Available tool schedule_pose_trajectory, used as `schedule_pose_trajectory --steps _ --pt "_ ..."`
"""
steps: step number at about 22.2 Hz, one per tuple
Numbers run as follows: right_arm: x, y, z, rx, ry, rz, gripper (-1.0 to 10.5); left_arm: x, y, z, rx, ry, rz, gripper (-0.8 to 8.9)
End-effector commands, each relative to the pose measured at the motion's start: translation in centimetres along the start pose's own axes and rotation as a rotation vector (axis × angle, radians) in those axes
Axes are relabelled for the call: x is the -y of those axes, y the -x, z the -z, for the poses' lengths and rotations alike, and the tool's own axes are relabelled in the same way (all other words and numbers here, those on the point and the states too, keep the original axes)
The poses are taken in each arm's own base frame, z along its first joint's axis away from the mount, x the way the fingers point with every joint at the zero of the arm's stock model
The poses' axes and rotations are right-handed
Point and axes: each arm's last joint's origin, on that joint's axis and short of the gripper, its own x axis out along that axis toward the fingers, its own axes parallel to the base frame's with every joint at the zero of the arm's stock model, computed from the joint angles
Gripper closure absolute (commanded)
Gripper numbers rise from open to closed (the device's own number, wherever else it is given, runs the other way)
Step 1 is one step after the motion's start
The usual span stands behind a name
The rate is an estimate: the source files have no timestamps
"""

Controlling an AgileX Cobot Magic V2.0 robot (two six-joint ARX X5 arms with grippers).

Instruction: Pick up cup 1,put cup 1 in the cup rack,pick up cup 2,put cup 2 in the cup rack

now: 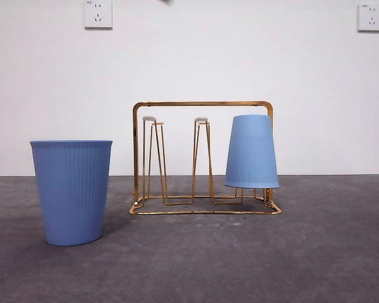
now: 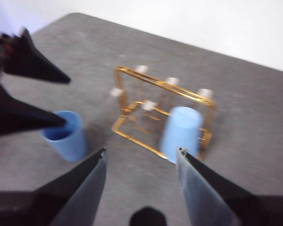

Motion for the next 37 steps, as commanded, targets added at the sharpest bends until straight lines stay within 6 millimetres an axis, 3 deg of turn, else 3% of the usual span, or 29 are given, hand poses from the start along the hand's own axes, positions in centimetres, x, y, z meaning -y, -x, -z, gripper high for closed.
schedule_pose_trajectory --steps 1,6,10,14,18,37 --pt "-0.9 -3.2 -0.8 -0.039 -0.031 -0.098 7.0 -0.9 4.2 0.4 0.059 0.011 -0.012 3.34" --pt "-3.1 -12.8 -1.1 -0.184 -0.088 -0.248 6.9 -2.5 12.7 3.2 0.135 0.034 -0.119 3.34" --pt "-4.5 -19.7 0.4 -0.303 -0.167 -0.316 6.9 -2.9 17.1 5.4 0.216 0.046 -0.158 3.39" --pt "-5.3 -24.2 2.1 -0.367 -0.226 -0.356 6.9 -3.2 19.5 7.2 0.237 0.053 -0.182 3.39" --pt "-5.7 -26.7 3.0 -0.379 -0.268 -0.363 6.9 -3.4 20.2 8.0 0.227 0.052 -0.183 3.39" --pt "-7.2 -32.0 4.4 -0.517 -0.222 -0.318 6.9 -3.4 20.1 8.0 0.219 0.051 -0.184 3.39"
